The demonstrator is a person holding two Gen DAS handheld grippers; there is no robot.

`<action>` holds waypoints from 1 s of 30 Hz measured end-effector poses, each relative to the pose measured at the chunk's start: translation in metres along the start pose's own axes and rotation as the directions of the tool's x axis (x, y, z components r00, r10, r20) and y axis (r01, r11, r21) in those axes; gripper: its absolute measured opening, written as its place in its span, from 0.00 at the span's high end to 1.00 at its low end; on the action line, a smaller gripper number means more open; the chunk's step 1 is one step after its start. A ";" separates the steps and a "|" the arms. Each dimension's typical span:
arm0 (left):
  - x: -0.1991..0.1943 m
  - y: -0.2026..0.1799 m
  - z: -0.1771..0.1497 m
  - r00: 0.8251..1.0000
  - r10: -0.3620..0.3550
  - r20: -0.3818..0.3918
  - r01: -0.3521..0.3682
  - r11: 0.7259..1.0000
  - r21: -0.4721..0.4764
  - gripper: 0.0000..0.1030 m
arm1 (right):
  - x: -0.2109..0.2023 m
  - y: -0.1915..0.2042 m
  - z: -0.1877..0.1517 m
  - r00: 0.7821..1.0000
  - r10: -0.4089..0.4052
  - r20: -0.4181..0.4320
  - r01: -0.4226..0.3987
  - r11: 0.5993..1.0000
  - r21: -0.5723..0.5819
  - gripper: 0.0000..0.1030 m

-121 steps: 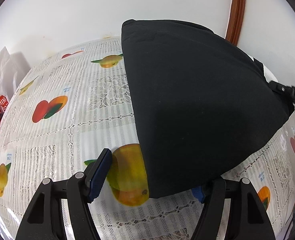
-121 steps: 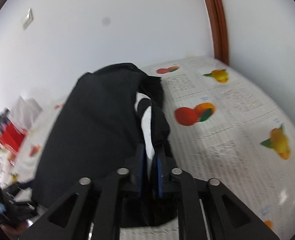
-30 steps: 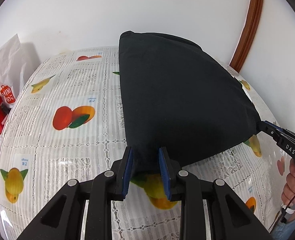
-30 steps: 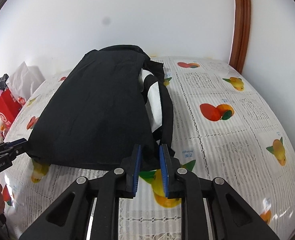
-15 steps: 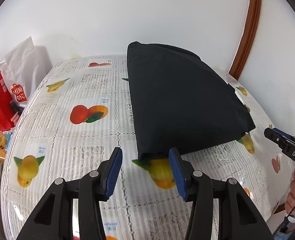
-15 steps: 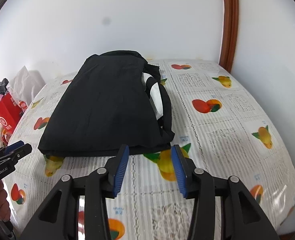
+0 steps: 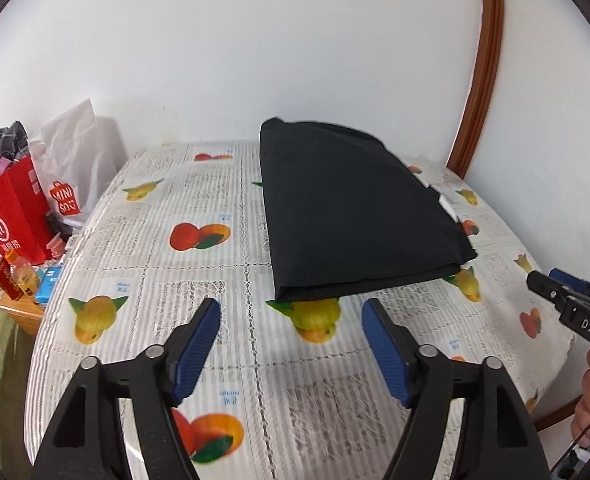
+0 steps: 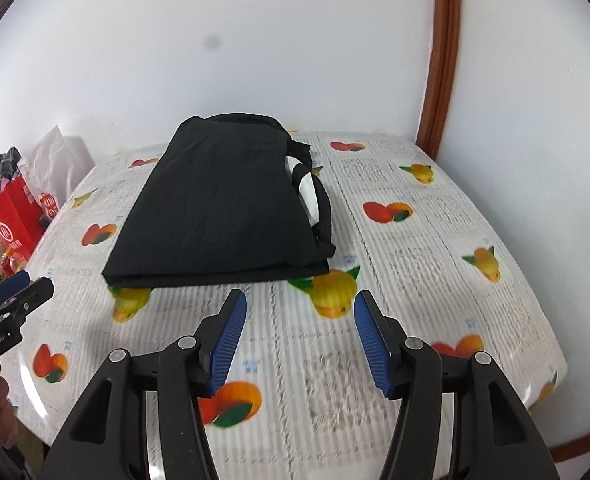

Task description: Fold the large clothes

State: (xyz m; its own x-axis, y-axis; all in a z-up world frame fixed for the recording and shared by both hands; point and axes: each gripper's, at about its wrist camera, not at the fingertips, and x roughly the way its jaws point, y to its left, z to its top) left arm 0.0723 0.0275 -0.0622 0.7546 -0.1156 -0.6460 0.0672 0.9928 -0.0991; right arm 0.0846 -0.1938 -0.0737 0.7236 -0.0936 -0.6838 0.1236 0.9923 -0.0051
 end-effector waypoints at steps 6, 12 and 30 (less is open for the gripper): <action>-0.031 -0.007 -0.015 0.999 0.002 0.036 -0.001 1.000 -0.014 0.20 | -0.028 0.000 -0.025 0.999 -0.006 0.051 0.005 1.000 0.017 0.15; -0.062 -0.014 -0.032 0.998 0.019 0.067 -0.020 1.000 0.012 0.17 | -0.057 -0.002 -0.042 0.995 -0.079 0.065 0.078 0.997 0.017 0.07; -0.104 -0.023 -0.040 0.993 0.050 0.109 -0.054 0.998 0.034 0.13 | -0.110 -0.002 -0.053 0.988 -0.110 0.106 0.107 0.994 0.032 0.05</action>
State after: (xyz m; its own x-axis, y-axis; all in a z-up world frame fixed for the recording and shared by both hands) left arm -0.0343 0.0156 -0.0230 0.8234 -0.0613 -0.5642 0.0484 0.9981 -0.0378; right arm -0.0309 -0.1811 -0.0373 0.7734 -0.2101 -0.5981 0.2218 0.9735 -0.0551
